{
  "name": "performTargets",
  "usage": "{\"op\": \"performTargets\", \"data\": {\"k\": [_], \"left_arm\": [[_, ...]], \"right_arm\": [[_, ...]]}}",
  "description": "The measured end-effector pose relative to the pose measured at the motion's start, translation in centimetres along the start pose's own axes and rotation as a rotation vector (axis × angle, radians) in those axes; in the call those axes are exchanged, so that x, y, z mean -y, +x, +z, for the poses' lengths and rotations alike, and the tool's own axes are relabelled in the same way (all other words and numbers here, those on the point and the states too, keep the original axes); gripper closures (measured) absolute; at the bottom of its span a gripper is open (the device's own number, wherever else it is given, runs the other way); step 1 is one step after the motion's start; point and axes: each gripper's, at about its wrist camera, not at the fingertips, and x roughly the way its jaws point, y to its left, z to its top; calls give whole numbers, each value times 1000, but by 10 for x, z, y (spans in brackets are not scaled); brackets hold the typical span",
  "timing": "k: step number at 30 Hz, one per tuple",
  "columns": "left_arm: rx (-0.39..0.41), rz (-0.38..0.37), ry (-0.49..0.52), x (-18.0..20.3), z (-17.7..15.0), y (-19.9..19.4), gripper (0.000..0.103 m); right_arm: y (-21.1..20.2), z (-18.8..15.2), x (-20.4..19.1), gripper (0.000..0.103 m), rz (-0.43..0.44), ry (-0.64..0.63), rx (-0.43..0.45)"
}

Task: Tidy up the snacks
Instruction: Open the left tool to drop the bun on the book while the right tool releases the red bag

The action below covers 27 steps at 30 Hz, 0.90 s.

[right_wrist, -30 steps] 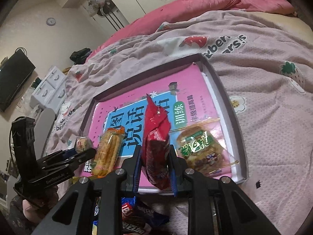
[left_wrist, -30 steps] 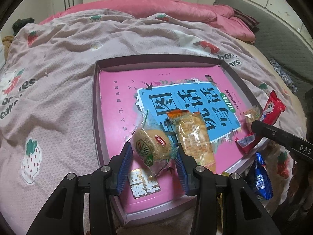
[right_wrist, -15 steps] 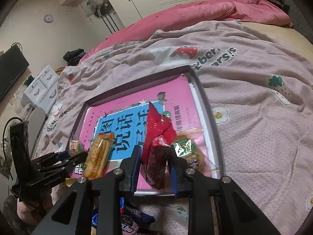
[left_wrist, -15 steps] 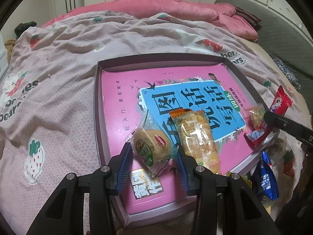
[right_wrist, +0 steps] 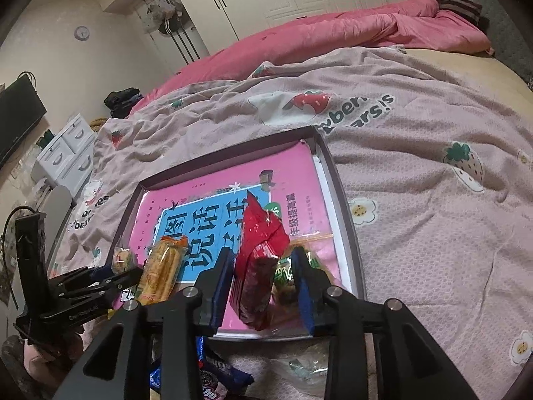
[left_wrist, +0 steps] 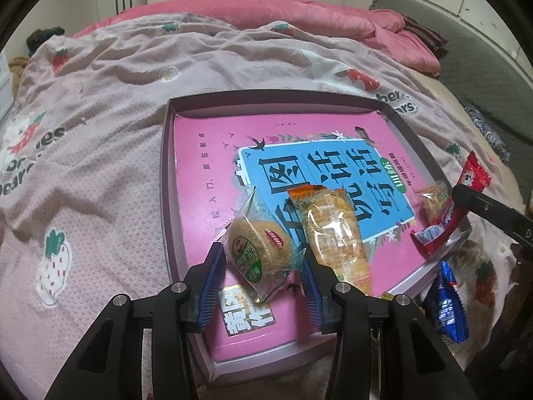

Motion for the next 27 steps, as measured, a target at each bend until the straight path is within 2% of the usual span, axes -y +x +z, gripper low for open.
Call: {"op": "performTargets", "data": {"k": [17, 27], "left_arm": [[19, -37, -21, -1, 3, -10, 51], [42, -43, -27, -3, 5, -23, 51]], "right_arm": [[-13, 5, 6, 65, 2, 13, 32], [-8, -15, -9, 65, 73, -23, -34]]}}
